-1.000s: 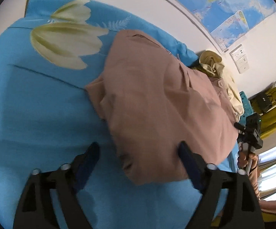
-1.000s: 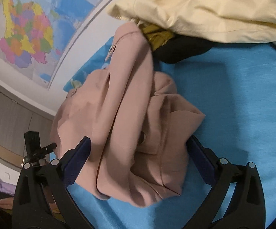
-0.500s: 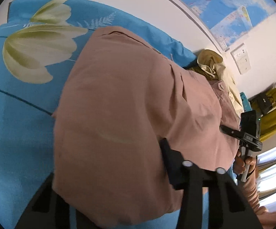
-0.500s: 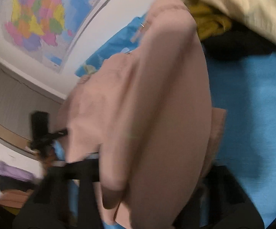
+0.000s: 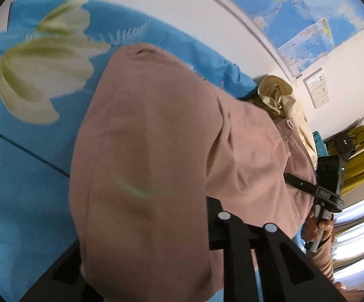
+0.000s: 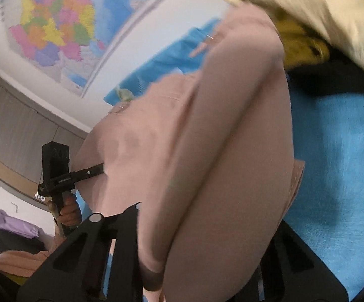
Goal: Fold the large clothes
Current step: 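Grasp the pink jacket bundle with both grippers and lift it up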
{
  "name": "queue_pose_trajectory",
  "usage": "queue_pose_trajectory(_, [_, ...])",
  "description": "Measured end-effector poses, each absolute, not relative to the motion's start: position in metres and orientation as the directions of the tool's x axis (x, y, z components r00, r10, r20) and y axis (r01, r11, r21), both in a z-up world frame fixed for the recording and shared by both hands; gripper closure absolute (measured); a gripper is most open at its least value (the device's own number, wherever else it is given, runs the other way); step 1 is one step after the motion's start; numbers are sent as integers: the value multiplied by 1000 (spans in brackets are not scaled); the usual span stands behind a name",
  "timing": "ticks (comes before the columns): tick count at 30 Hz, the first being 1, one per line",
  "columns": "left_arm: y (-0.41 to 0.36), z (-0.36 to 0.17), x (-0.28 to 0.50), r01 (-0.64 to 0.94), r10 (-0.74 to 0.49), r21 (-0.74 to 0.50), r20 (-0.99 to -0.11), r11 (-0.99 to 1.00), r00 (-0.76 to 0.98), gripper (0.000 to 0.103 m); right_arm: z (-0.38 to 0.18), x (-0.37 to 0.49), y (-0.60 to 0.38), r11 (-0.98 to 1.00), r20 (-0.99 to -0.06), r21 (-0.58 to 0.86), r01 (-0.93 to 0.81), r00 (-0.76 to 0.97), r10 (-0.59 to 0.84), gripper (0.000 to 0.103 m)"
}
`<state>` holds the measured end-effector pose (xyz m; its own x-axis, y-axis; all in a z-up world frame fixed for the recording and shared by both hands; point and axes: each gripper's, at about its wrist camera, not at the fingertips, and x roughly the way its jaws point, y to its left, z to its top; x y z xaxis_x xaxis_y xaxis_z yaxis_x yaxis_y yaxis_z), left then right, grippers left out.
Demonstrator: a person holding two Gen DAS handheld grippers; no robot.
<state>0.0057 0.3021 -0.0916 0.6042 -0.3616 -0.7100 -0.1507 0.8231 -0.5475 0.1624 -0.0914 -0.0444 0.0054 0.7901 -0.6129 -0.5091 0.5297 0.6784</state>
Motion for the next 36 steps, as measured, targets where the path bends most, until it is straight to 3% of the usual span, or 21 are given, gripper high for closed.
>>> queue_pose_trajectory(10, [316,-28,10,-103,-297,-480,-682,871,668,92,35,160,-65,470,-552,606,-641,86,829,89])
queue_pose_trajectory(17, [357,36,9,-143,-143,-365,-651,920,745,92,82,179,-6,396,-491,567,-722,90,867,90])
queue_pose_trajectory(22, [411,64,4,-260,10,-290,-650,921,760,92,102,191,66,319,-449,560,-765,43,892,90])
queue_pose_trajectory(29, [502,68,-2,-445,206,-225,-651,867,731,92,102,194,182,234,-442,573,-786,-56,895,90])
queue_pose_trajectory(36, [588,18,-12,-587,302,-214,-693,781,655,91,63,175,268,149,-461,584,-798,-175,870,90])
